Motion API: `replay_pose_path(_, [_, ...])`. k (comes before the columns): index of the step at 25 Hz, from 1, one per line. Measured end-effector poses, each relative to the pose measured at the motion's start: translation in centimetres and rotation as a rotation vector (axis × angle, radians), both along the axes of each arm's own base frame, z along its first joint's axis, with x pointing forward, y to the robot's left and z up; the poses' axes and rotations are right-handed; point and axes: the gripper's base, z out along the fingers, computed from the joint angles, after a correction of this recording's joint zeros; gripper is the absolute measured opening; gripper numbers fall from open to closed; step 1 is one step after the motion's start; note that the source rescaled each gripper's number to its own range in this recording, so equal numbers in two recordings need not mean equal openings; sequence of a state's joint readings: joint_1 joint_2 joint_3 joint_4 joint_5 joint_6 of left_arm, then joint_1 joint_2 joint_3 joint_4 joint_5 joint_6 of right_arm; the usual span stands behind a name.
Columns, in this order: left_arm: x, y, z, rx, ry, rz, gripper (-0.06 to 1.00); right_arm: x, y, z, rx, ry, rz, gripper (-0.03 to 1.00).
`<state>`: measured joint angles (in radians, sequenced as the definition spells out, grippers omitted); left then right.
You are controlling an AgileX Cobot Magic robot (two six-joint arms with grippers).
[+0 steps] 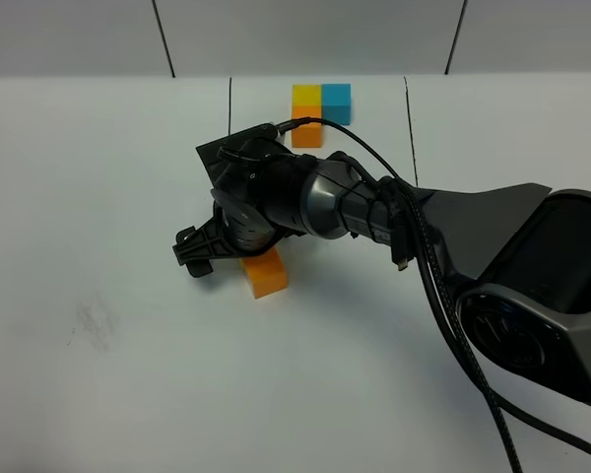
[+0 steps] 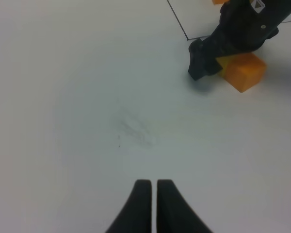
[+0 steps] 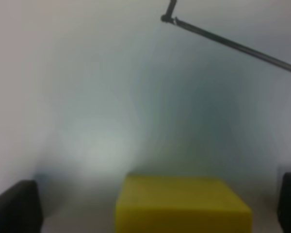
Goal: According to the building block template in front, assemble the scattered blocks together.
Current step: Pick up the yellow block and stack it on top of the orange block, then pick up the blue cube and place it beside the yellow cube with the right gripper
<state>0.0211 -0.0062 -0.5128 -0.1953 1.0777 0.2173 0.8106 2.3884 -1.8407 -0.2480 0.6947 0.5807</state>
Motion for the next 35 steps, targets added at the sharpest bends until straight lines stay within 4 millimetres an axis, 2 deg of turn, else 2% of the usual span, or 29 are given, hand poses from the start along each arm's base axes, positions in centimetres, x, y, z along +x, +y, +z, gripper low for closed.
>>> replay_pose_path(4, [0.0, 0.0, 0.0, 0.000, 0.000, 0.000, 0.01, 0.2, 0.2, 2.1, 0.035, -0.035, 0.004, 1.00])
replay_pose_path(11, [0.0, 0.0, 0.0, 0.000, 0.000, 0.000, 0.01, 0.9, 0.4, 8.7, 0.068, -0.159, 0.039, 0.99])
replay_pose_path(14, [0.0, 0.0, 0.0, 0.000, 0.000, 0.000, 0.01, 1.1, -0.1, 11.2, 0.043, -0.235, 0.052, 0.93])
replay_pose_path(16, [0.0, 0.0, 0.0, 0.000, 0.000, 0.000, 0.01, 1.1, -0.5, 12.2, 0.012, -0.273, 0.058, 0.82])
replay_pose_path(18, [0.0, 0.0, 0.0, 0.000, 0.000, 0.000, 0.01, 1.2, -0.9, 12.6, -0.030, -0.287, 0.058, 0.63])
replay_pose_path(21, [0.0, 0.0, 0.0, 0.000, 0.000, 0.000, 0.01, 1.2, -1.4, 12.6, -0.090, -0.288, 0.053, 0.24])
replay_pose_path(22, [0.0, 0.0, 0.0, 0.000, 0.000, 0.000, 0.01, 1.2, -1.5, 12.6, -0.106, -0.287, 0.050, 0.14])
replay_pose_path(23, [0.0, 0.0, 0.0, 0.000, 0.000, 0.000, 0.01, 1.2, -1.6, 12.6, -0.114, -0.290, 0.050, 0.09])
replay_pose_path(25, [0.0, 0.0, 0.0, 0.000, 0.000, 0.000, 0.01, 1.4, -1.8, 12.6, -0.123, -0.293, 0.047, 0.03])
replay_pose_path(28, [0.0, 0.0, 0.0, 0.000, 0.000, 0.000, 0.01, 2.0, -2.8, 12.5, -0.141, -0.278, 0.024, 0.01])
replay_pose_path(35, [0.0, 0.0, 0.0, 0.000, 0.000, 0.000, 0.01, 4.8, -7.7, 11.8, -0.235, -0.197, -0.037, 0.00])
